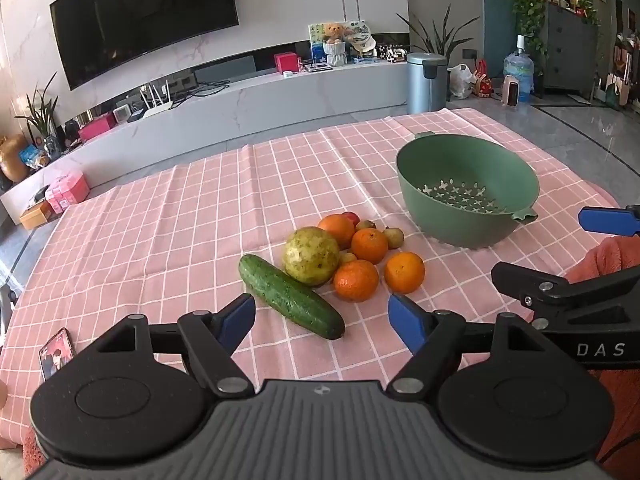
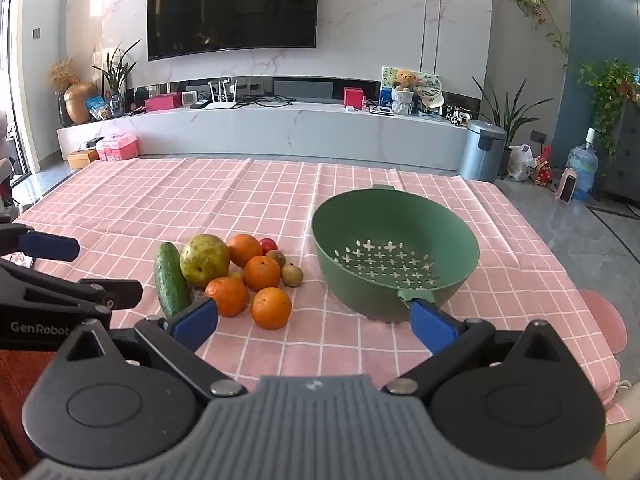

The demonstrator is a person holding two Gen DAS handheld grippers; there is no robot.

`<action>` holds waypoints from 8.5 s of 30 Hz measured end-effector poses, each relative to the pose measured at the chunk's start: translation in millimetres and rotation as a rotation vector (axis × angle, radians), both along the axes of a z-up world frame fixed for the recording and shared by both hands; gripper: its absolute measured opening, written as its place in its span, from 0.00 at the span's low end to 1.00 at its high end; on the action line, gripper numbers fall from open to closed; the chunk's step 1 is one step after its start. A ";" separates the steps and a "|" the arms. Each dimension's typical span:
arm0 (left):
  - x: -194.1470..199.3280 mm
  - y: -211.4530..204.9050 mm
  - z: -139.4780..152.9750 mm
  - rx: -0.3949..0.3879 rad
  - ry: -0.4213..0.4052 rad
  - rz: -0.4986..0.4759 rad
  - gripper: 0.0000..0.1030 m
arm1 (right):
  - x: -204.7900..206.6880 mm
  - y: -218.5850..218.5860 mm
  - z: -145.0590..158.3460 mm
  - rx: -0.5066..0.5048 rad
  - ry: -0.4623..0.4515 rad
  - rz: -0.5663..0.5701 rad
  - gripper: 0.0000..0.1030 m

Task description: Organize fruits

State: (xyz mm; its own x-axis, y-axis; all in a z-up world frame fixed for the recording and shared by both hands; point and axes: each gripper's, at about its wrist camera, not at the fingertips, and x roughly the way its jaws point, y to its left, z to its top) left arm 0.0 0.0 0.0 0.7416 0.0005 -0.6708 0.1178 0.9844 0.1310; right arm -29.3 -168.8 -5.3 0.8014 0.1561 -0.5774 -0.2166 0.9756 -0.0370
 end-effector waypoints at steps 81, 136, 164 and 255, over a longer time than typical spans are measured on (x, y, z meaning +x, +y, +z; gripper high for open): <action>3.5 -3.4 -11.0 0.008 0.057 0.000 0.86 | 6.8 -10.6 -6.2 0.003 0.084 -0.080 0.96; 146.2 114.3 -78.4 -0.488 0.373 0.324 0.41 | 179.5 118.0 -74.7 0.079 0.311 0.396 0.58; 162.7 91.7 -96.5 -0.529 0.421 0.373 0.50 | 143.1 51.4 -4.5 -0.018 0.135 0.372 0.56; 149.0 -73.0 9.6 -0.242 0.134 -0.256 0.64 | 147.9 -58.3 2.1 -0.119 0.097 0.023 0.72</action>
State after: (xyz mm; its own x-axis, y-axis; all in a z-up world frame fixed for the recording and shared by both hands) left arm 148.9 -73.0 9.6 0.6030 -0.3442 -0.7197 0.3644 0.9214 -0.1354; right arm 118.6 -227.1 -3.2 0.7380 0.0999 -0.6673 -0.2475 0.9601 -0.1300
